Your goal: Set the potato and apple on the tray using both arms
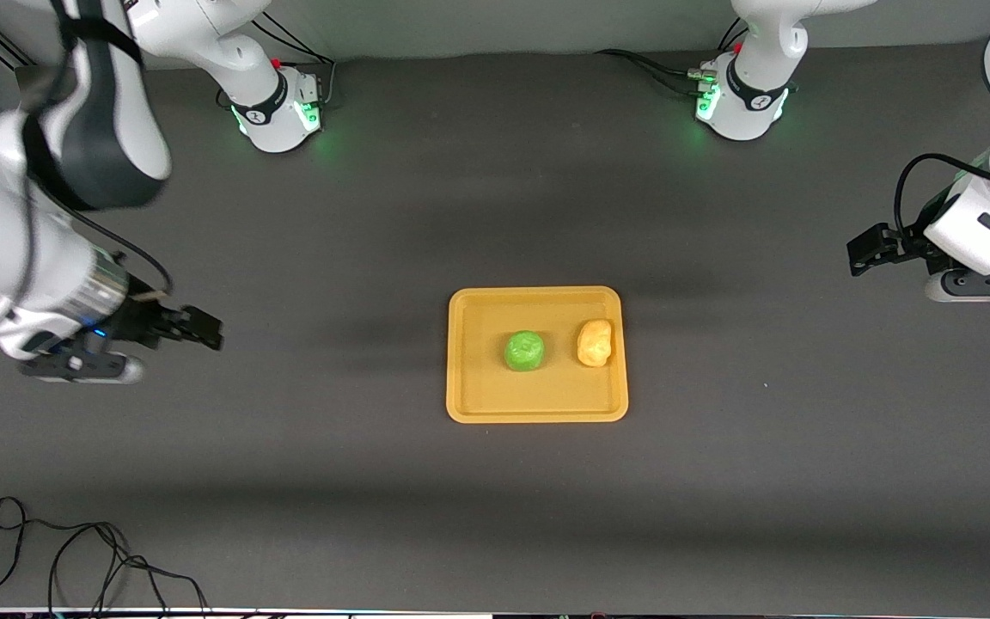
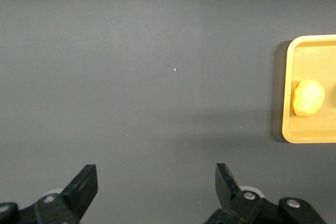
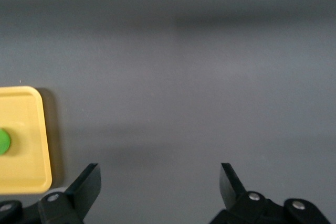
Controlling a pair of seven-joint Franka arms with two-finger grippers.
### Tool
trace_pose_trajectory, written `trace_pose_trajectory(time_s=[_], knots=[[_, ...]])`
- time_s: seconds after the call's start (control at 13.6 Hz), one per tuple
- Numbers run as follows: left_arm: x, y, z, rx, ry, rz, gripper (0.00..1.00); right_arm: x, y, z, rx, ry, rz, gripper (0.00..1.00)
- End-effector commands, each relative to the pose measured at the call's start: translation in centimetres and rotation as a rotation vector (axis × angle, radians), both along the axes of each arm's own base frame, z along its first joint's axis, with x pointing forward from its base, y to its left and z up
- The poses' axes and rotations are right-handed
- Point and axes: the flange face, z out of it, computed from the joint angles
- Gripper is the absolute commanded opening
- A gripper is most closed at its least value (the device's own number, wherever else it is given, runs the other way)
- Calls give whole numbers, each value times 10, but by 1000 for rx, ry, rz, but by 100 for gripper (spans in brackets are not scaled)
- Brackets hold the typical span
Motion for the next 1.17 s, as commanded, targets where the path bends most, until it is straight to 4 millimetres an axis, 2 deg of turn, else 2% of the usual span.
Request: trace_pose_trajectory(time_s=[0.0,0.07,0.15,0.29,0.51,0.81,1.1], knots=[[-1,2,1,-1,-13,-19,100,-7,-12,58,-70,19,12,100],[0,2,-1,-5,-10,-20,100,-6,-32,71,-91,18,-12,100],[1,1,-3,-5,-7,-22,100,-6,-40,81,-85,8,-20,100],[1,2,-2,-6,-8,-20,100,-8,-72,87,-47,27,-47,100],[1,2,-2,-7,-8,-20,100,-29,-68,102,-30,18,-57,100],[1,3,-2,-9,-12,-18,100,-57,-82,126,-16,-19,-97,100],[2,3,-2,-9,-14,-18,100,-64,-79,125,-23,-13,-97,100]])
